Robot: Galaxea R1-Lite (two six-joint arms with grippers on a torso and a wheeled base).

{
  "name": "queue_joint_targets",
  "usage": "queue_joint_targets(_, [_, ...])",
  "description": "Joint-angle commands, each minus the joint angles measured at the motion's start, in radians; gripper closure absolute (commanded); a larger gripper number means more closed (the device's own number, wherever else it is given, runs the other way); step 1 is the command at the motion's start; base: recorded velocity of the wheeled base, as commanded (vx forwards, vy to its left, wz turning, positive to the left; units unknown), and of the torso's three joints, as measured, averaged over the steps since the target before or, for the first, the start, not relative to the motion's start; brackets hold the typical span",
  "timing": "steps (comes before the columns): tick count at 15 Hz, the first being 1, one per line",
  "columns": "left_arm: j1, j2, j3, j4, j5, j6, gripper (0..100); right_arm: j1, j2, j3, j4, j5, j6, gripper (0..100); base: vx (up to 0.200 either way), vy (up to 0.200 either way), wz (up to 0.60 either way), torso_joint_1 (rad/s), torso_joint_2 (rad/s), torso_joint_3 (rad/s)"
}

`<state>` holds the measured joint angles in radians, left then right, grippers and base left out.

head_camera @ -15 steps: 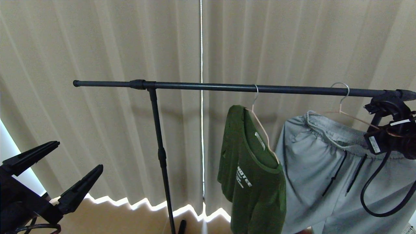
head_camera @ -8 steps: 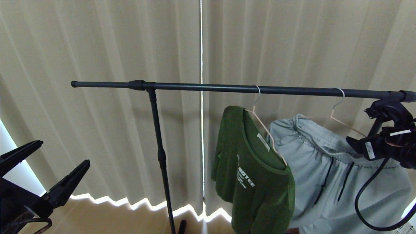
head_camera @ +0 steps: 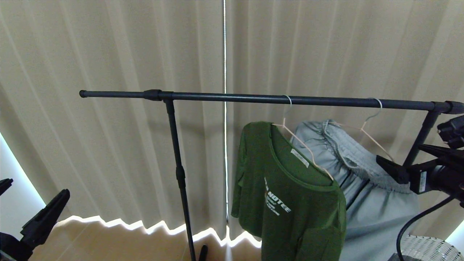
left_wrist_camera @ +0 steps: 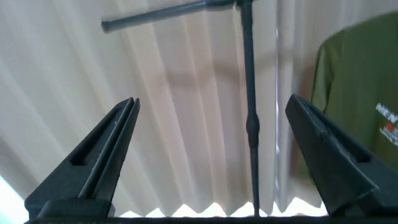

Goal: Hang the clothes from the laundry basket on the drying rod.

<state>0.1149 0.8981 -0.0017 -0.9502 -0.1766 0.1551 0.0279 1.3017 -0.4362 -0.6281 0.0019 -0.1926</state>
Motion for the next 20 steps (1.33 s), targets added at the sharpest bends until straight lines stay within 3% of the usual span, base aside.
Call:
queue_joint_targets(1, [0.057, -0.268, 0.002, 0.265, -0.001, -0.054, 0, 0.001, -0.303, 0.155, -0.013, 0.013, 0.035, 0, 0.0, 0.0, 0.0, 0.0, 0.0, 0.0])
queue_joint_targets(2, [0.057, -0.318, 0.002, 0.317, -0.001, -0.054, 0, 0.001, -0.346, 0.185, -0.005, 0.01, 0.033, 0, 0.0, 0.0, 0.0, 0.0, 0.0, 0.0])
queue_joint_targets(3, [0.054, -0.51, 0.002, 0.516, -0.003, -0.052, 0, 0.0, -0.501, 0.264, 0.08, 0.003, 0.03, 0, 0.0, 0.0, 0.0, 0.0, 0.0, 0.0])
queue_joint_targets(5, [0.054, -0.717, 0.002, 0.765, -0.003, -0.045, 0, -0.014, -0.696, 0.252, 0.327, 0.0, 0.027, 0, 0.0, 0.0, 0.0, 0.0, 0.0, 0.0])
queue_joint_targets(6, [0.054, -0.82, 0.002, 0.903, 0.0, -0.039, 0, -0.02, -0.825, 0.209, 0.547, 0.0, 0.028, 0, 0.0, 0.0, 0.0, 0.0, 0.0, 0.0])
queue_joint_targets(9, [0.048, -0.808, 0.002, 0.907, 0.016, -0.086, 0, -0.04, -1.087, 0.113, 1.013, -0.022, 0.028, 0, 0.0, 0.0, 0.0, 0.0, 0.0, 0.0])
queue_joint_targets(10, [0.046, -0.806, 0.002, 0.906, 0.008, -0.069, 0, -0.054, -1.162, 0.114, 1.085, -0.04, 0.028, 0, 0.0, 0.0, 0.0, 0.0, 0.0, 0.0])
queue_joint_targets(12, [0.02, -0.805, 0.002, 0.906, -0.017, -0.049, 0, -0.072, -1.236, 0.136, 1.144, -0.079, 0.035, 0, 0.0, 0.0, 0.0, 0.0, 0.0, 0.0])
queue_joint_targets(13, [-0.061, -0.808, 0.002, 0.907, -0.023, -0.032, 0, -0.046, -1.28, 0.163, 1.148, -0.161, 0.036, 0, 0.0, 0.0, 0.0, 0.0, 0.0, 0.0])
queue_joint_targets(15, [-0.139, -0.858, 0.002, 0.907, -0.015, -0.04, 0, -0.036, -1.302, 0.172, 1.144, -0.169, 0.079, 0, 0.0, 0.0, 0.0, 0.0, 0.0, 0.0])
queue_joint_targets(16, [-0.124, -0.898, 0.002, 0.907, -0.009, -0.046, 0, -0.036, -1.302, 0.186, 1.116, -0.169, 0.122, 0, 0.0, 0.0, 0.0, 0.0, 0.0, 0.0])
queue_joint_targets(18, [-0.121, -0.898, 0.002, 0.903, 0.077, -0.072, 0, -0.036, -1.302, 0.255, 0.978, -0.165, 0.182, 0, 0.0, 0.0, 0.0, 0.0, 0.0, 0.0])
queue_joint_targets(20, [-0.121, -0.898, 0.002, 0.886, 0.103, -0.091, 0, -0.036, -1.302, 0.372, 0.786, -0.16, 0.188, 0, 0.0, 0.0, 0.0, 0.0, 0.0, 0.0])
